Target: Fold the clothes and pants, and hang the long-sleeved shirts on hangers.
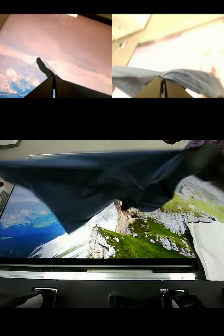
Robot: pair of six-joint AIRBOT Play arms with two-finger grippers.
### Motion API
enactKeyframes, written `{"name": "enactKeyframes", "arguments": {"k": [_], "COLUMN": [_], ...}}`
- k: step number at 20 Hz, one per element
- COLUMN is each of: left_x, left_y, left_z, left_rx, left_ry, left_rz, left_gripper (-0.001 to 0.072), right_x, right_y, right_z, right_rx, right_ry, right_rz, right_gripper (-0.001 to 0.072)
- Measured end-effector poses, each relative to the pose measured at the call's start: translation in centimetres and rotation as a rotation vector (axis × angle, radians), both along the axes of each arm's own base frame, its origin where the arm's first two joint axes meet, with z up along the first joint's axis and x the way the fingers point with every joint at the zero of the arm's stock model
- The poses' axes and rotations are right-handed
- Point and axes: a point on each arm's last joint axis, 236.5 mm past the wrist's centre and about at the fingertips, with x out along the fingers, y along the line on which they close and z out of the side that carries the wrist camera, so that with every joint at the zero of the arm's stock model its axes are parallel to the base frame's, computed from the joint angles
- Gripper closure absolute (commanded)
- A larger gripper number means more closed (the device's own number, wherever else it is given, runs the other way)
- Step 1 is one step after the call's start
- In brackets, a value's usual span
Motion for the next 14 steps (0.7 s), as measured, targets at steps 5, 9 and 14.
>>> {"name": "enactKeyframes", "arguments": {"k": [5, 9, 14], "left_x": [-11.1, -16.4, -12.0], "left_y": [-1.7, -2.4, -1.6], "left_z": [9.9, 13.0, 8.0], "left_rx": [0.049, 0.067, 0.039], "left_ry": [-0.240, -0.339, -0.190], "left_rz": [0.002, 0.008, 0.011], "left_gripper": [0.0696, 0.0696, 0.0697], "right_x": [-10.6, -12.0, -2.4], "right_y": [-4.1, -5.1, -4.0], "right_z": [8.0, 8.2, 2.0], "right_rx": [-0.072, -0.069, -0.114], "right_ry": [-0.210, -0.201, 0.054], "right_rz": [-0.094, -0.129, -0.125], "right_gripper": [0.0689, 0.0689, 0.0689]}}
